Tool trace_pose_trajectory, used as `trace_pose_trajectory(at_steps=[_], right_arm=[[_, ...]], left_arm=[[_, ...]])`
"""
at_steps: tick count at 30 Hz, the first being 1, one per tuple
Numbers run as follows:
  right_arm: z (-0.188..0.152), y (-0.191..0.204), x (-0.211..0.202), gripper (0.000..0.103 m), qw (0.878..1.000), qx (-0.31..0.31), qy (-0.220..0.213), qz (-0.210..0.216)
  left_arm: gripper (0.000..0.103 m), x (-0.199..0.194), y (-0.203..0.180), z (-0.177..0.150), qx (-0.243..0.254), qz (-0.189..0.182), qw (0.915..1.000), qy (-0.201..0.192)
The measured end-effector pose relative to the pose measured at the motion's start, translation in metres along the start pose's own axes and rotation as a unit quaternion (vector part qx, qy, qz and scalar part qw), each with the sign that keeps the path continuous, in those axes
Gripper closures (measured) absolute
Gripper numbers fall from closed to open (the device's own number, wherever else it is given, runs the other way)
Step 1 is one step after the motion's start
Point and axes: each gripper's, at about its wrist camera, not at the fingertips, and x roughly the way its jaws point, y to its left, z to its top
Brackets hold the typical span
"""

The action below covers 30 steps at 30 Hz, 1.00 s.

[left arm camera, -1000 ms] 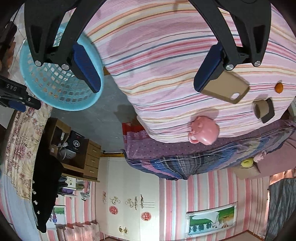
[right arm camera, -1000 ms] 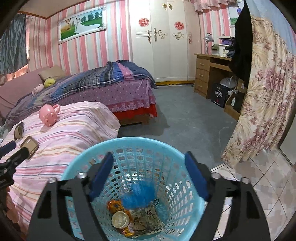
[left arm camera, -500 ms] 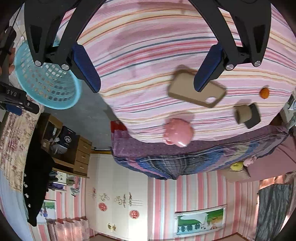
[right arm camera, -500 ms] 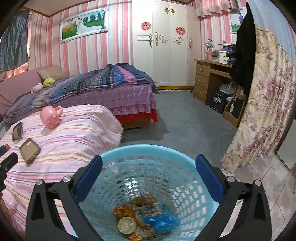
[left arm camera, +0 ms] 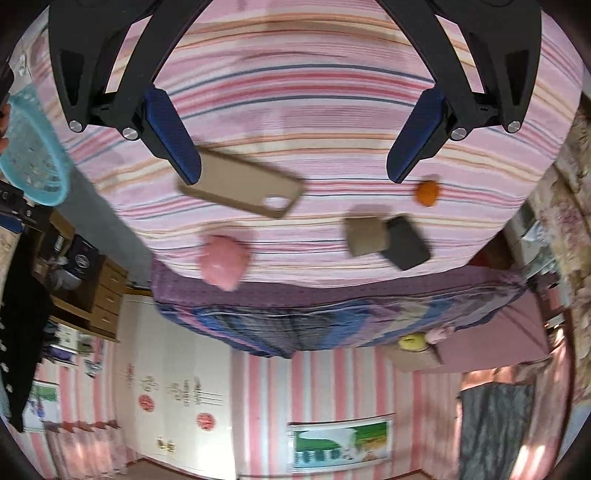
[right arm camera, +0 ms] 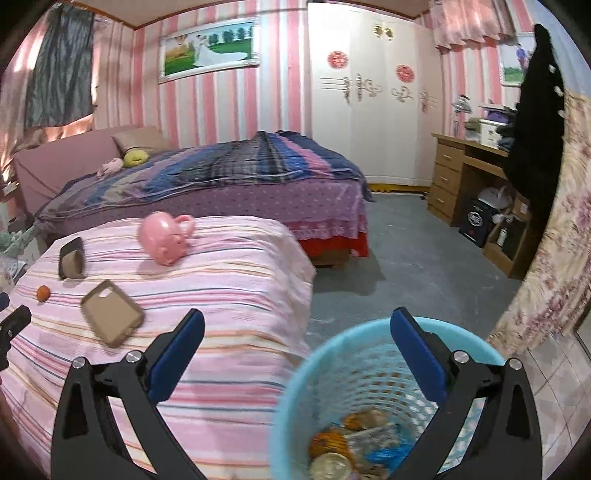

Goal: Collect trash
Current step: 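Move both grippers back over the bed toward the orange and tube, then grasp the orange with the left gripper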

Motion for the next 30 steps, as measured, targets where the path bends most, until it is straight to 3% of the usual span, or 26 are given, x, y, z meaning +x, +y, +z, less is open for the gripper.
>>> trace_pose_trajectory(at_steps=[11, 22, 30], right_arm=[[0.009, 0.092, 0.03, 0.005, 0.998, -0.046, 0.019, 0.043], [0.01, 0.144, 0.065, 0.005, 0.994, -0.049, 0.067, 0.071], [0.001, 0.178, 0.081, 0.005, 0.991, -0.056, 0.08, 0.087]], left_arm=[[0.006, 0.026, 0.096, -0.006, -0.035, 0.073, 0.9964, 0.027], [0.007, 0.089, 0.155, 0.005, -0.061, 0.095, 0.9903, 0.081], [0.028, 0.13, 0.156, 0.007, -0.052, 0.068, 0.9885, 0.124]])
